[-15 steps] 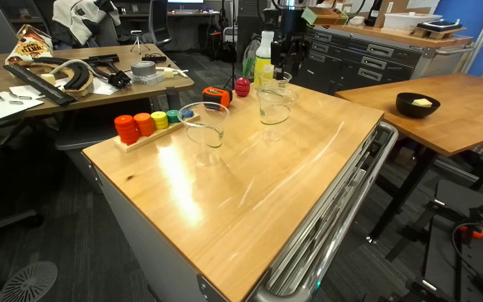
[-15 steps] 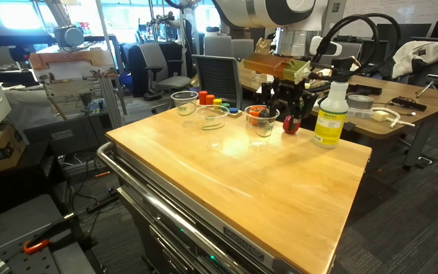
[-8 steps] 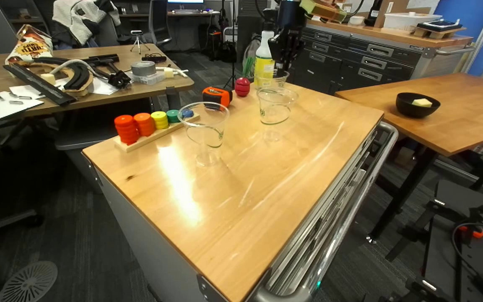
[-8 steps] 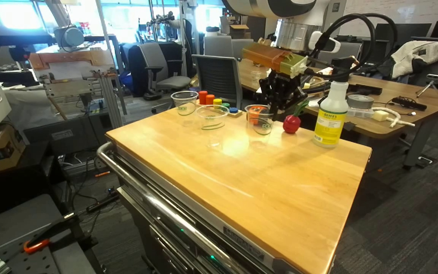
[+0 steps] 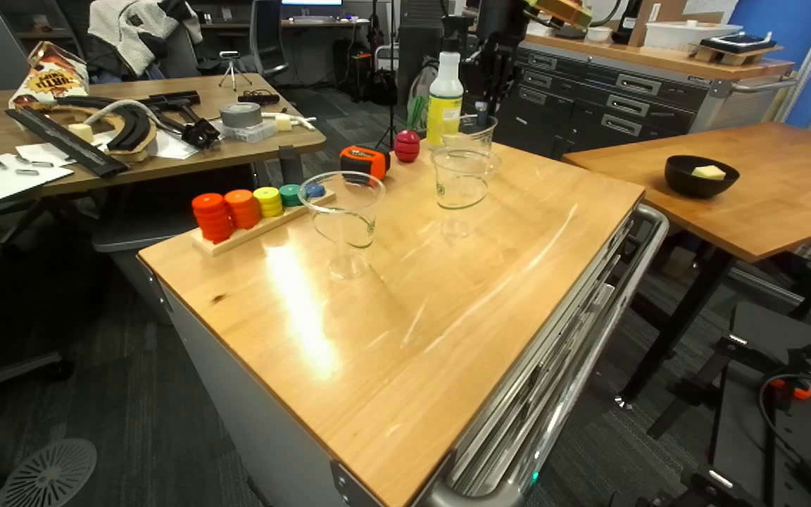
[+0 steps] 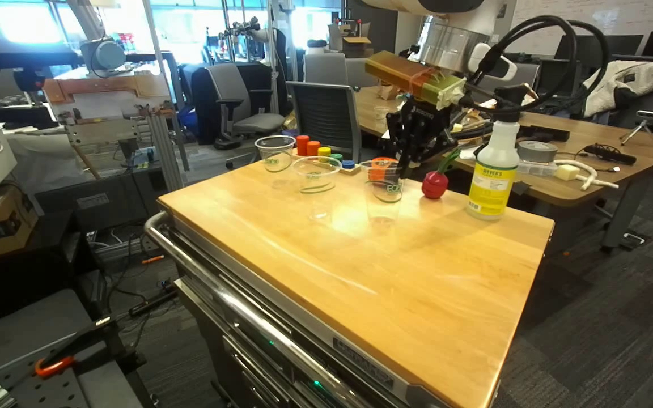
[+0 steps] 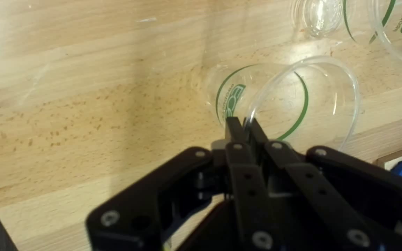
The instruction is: Stack all three clear cups together
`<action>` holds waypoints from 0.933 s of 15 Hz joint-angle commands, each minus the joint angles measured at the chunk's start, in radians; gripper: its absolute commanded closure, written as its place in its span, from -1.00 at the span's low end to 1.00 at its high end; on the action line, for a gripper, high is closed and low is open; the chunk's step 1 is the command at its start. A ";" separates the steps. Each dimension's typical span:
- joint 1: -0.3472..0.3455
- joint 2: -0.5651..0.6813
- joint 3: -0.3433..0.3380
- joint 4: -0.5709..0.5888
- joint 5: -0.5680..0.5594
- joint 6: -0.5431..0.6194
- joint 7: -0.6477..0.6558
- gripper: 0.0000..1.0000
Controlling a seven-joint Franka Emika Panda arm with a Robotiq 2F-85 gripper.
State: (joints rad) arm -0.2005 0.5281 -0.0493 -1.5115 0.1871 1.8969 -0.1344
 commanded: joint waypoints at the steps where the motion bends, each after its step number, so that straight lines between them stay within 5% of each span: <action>1: -0.029 -0.029 0.000 0.065 0.043 -0.083 0.013 0.97; 9: -0.041 -0.171 0.033 0.065 0.229 -0.138 -0.062 0.97; 14: 0.006 -0.251 0.030 -0.023 0.184 -0.163 -0.096 0.97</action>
State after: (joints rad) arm -0.2166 0.3513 -0.0164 -1.4449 0.3926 1.7428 -0.1938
